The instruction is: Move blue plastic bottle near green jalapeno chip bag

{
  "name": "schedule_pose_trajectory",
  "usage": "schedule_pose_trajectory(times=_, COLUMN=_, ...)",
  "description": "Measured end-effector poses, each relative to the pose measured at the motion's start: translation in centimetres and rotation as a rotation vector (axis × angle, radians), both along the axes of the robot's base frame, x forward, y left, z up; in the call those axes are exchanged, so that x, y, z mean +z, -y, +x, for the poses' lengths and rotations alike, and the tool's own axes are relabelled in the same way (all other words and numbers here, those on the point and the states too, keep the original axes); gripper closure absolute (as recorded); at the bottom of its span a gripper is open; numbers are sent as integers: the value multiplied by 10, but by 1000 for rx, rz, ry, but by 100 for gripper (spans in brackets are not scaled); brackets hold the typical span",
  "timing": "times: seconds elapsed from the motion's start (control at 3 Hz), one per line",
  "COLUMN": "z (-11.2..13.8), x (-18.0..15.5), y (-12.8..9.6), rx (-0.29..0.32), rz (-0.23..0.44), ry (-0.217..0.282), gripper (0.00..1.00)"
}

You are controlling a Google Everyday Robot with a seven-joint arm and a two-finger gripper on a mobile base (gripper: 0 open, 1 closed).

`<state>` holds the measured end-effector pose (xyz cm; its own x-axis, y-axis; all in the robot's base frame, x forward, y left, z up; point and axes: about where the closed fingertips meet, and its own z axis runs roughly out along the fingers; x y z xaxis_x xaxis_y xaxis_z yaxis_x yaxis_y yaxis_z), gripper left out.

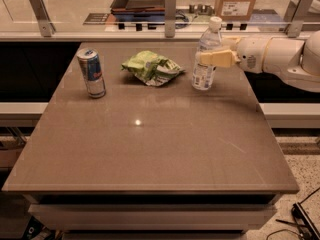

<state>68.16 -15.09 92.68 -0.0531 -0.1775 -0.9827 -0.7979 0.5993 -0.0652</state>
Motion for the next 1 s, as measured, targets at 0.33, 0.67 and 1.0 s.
schedule_pose_trajectory(times=0.33, z=0, x=0, y=-3, rx=5, rz=1, ry=0, gripper=82)
schedule_pose_trajectory(times=0.67, z=0, x=0, y=-6, rx=10, rz=2, ry=0, gripper=59)
schedule_pose_trajectory(times=1.0, z=1, x=0, y=-9, rx=14, rz=3, ry=-1, gripper=36)
